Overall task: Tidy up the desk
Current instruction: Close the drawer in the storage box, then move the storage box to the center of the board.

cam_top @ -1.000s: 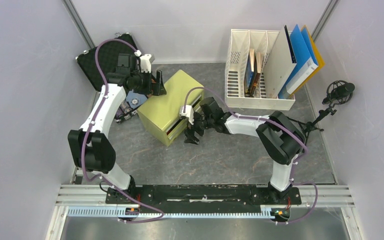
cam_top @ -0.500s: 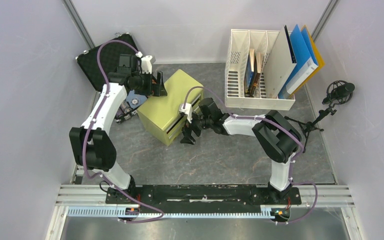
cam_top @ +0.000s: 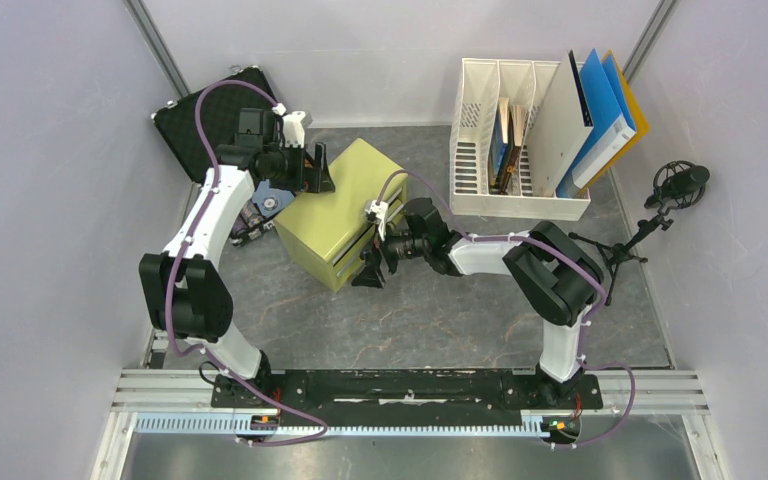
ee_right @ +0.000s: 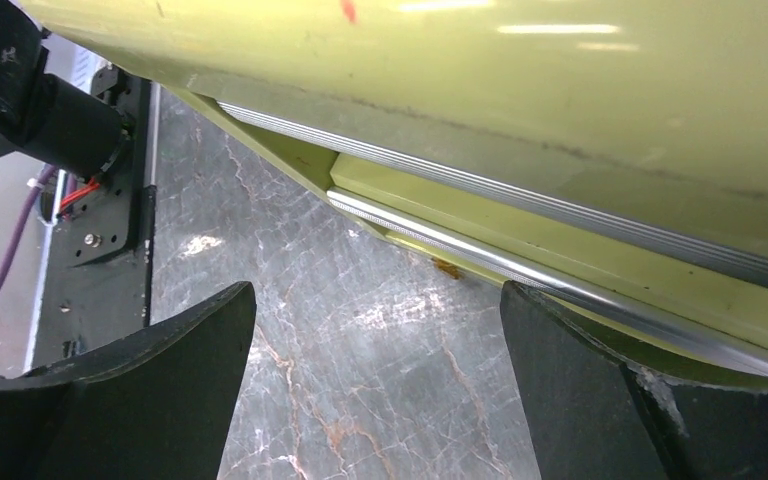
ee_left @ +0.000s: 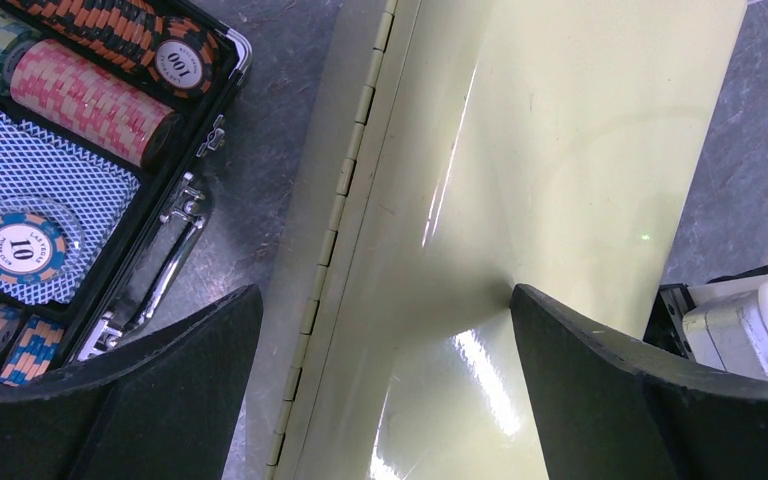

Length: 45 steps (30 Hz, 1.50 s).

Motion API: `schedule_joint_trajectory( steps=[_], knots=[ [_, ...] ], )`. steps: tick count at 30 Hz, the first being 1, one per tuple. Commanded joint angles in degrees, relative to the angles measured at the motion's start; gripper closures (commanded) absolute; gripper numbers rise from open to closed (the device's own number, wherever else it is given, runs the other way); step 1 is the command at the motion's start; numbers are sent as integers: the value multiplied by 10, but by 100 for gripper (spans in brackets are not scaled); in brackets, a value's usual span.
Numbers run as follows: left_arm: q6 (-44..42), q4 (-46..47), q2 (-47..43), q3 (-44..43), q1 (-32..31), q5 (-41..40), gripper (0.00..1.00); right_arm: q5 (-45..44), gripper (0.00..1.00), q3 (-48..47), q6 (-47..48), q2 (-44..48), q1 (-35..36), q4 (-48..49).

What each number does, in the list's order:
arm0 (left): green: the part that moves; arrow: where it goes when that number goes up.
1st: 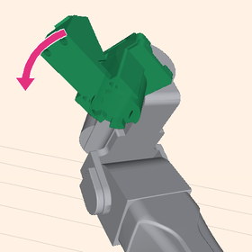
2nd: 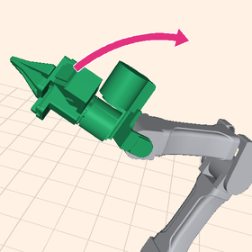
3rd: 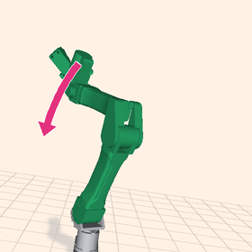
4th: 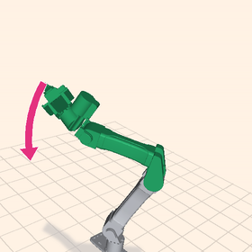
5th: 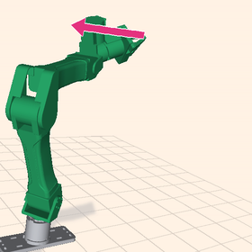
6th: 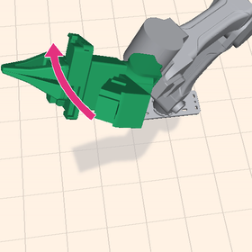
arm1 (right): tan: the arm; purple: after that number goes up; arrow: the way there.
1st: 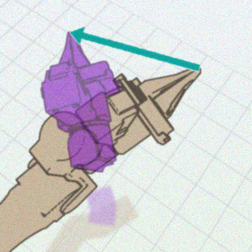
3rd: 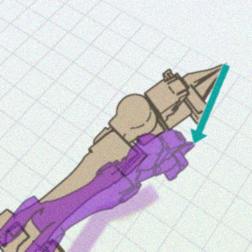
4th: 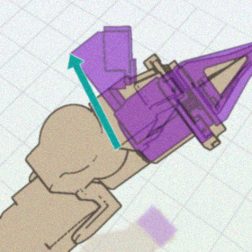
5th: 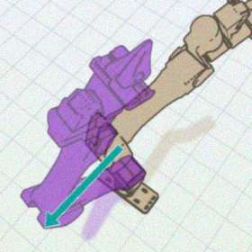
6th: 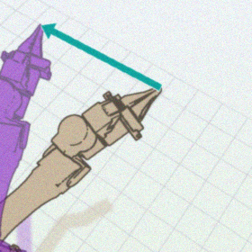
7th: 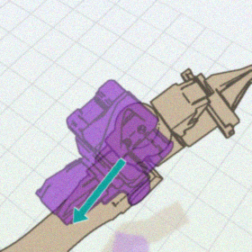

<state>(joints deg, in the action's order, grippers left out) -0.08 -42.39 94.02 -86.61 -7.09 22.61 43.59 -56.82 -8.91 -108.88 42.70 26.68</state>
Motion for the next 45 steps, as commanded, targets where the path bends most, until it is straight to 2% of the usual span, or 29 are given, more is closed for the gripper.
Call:
schedule_joint_trajectory(
  steps=[1, 12, 17, 22, 27, 38, 42, 45],
  knots=[
    [-32, -24, -14, 0, 0, -23, 0, -46, 2, -21, 71, 38, -9, -6],
    [-55, -19, -71, -4, 5, -61, 0, -136, 2, -21, 261, 128, -32, -197],
    [-74, -13, -119, 11, 7, -90, 0, -194, 2, -29, 315, 149, -46, -264],
    [-113, -29, -181, 41, 6, -86, 0, -231, 2, -49, 337, 154, -83, -303],
    [-121, -34, -197, 56, 6, -100, 0, -241, 2, -114, 346, 113, -110, -337],
    [-63, 30, -134, 69, 6, -88, 0, -274, 1, -259, 338, -9, -111, -363],
    [-45, 44, -91, 71, 7, -94, 0, -263, 7, -289, 340, -42, -111, -364],
    [-28, 45, -69, 76, 8, -57, 0, -239, 12, -306, 346, -58, -111, -363]
  ],
)
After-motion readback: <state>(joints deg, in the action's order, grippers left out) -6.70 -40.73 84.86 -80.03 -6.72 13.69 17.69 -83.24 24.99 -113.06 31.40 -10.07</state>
